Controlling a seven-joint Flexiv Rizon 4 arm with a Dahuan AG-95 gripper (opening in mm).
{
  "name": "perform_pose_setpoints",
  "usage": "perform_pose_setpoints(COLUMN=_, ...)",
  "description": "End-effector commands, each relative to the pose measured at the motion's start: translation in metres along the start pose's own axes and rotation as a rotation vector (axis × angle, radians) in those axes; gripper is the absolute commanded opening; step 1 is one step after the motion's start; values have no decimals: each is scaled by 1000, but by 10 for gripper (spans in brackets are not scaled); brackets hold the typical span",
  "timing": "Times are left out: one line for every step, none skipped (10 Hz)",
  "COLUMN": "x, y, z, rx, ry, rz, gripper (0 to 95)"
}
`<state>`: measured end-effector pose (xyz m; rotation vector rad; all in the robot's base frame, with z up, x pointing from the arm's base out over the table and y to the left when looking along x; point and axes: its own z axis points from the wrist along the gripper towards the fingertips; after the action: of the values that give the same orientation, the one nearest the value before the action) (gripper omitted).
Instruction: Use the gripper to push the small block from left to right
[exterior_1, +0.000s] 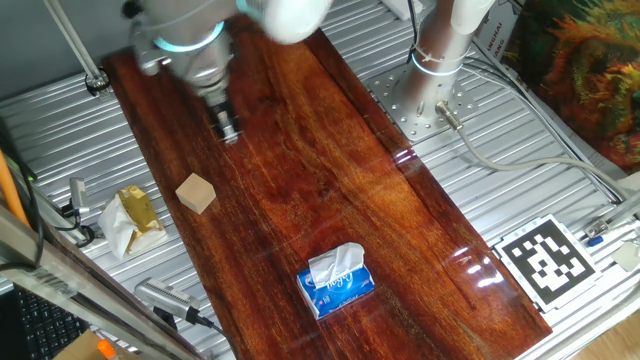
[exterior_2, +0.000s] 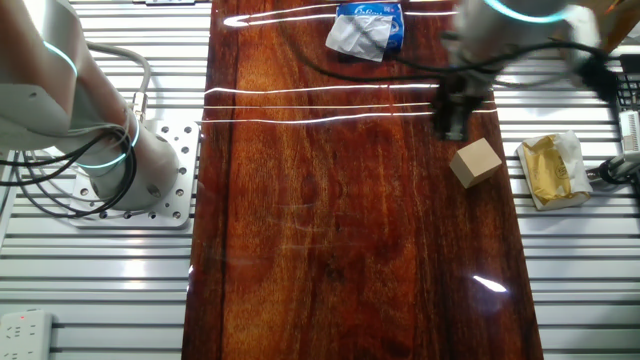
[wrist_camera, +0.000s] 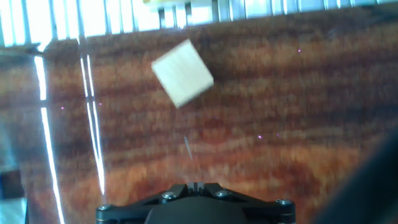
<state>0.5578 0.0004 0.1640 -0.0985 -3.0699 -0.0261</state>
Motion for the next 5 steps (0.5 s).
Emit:
perform_pose_setpoints(x=-43, y=2, z=9, rx=6, ry=-17, rz=-15, gripper=0)
perform_pose_setpoints(x=-53, y=3, z=6, rx=9, ry=-16, rz=-20, gripper=0)
perform_pose_setpoints(x=-82, y=5, z=-2, rx=16, ry=-15, rz=-35, gripper=0)
perform_pose_setpoints(x=-89, y=5, z=-3, rx=17, ry=-14, rz=-38, gripper=0)
perform_pose_setpoints(x=-100, y=6, z=-3, rx=18, ry=-15, rz=-43, gripper=0)
